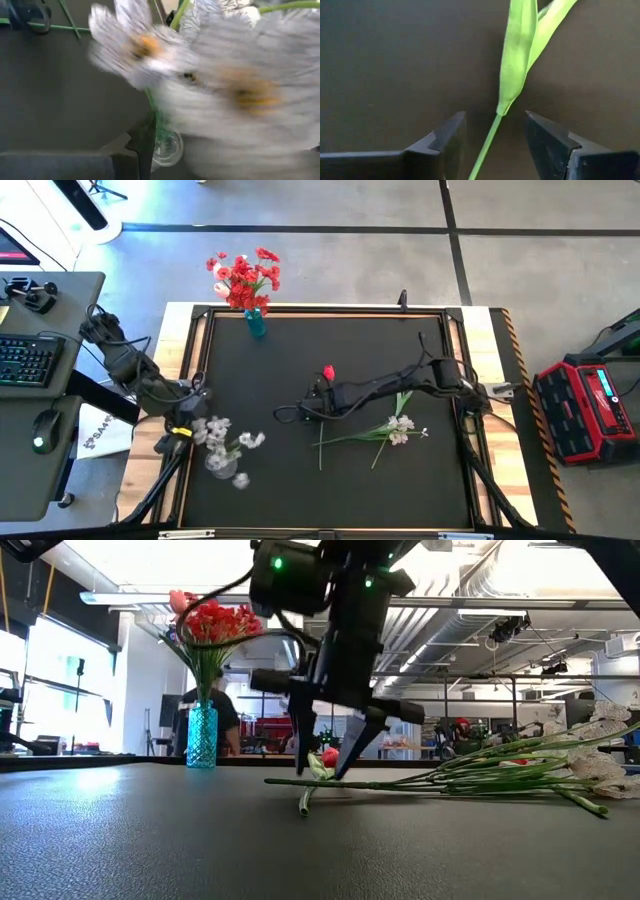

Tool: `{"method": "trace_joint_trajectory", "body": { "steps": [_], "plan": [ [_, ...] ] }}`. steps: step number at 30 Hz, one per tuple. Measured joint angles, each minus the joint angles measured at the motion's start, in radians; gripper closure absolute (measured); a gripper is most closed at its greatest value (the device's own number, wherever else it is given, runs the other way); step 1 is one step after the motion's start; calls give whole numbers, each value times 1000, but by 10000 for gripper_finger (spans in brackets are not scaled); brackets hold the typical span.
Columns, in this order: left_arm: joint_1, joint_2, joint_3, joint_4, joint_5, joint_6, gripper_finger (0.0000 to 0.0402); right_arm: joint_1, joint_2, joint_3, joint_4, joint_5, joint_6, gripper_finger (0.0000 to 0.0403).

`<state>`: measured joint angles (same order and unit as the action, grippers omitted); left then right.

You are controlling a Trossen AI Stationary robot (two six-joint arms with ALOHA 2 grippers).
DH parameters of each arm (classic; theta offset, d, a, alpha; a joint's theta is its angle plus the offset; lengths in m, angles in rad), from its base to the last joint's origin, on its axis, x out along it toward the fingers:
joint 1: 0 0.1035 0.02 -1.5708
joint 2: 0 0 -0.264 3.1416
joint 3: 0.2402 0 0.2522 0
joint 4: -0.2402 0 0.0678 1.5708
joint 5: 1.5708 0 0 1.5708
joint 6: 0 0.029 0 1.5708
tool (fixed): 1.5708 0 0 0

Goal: Sort flowers into vase by color
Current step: Put the right white flowers into the transparent vase

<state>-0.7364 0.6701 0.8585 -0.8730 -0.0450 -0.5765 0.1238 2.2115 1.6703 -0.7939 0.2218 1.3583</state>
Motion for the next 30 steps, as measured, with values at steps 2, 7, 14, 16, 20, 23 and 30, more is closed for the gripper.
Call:
{"method": "trace_joint_trajectory", "body": {
  "steps": [2, 7, 14, 16, 20, 23, 30],
  "plan": [
    [0, -17, 0, 1, 9, -18, 284, -6, 10, 0, 0, -20, -16, 236],
    [0, -62, 0, 3, 13, -41, 284, -14, 21, 3, -4, -56, -42, 285],
    [1, -102, 0, 2, -112, -49, 284, -16, 24, 6, 2, -66, -75, 385],
    [1, -108, 0, 2, -144, -49, 284, -15, 25, 6, 9, -67, -76, 396],
    [1, -117, 0, -3, -191, -60, 284, -8, 15, 6, 16, -71, -56, 393],
    [1, -126, 0, -39, -221, -91, 284, 10, 10, 35, 41, -62, -61, 400],
    [3, -146, 0, -114, -338, -190, 284, 51, -18, 165, 168, 63, -228, 401]
  ]
}}
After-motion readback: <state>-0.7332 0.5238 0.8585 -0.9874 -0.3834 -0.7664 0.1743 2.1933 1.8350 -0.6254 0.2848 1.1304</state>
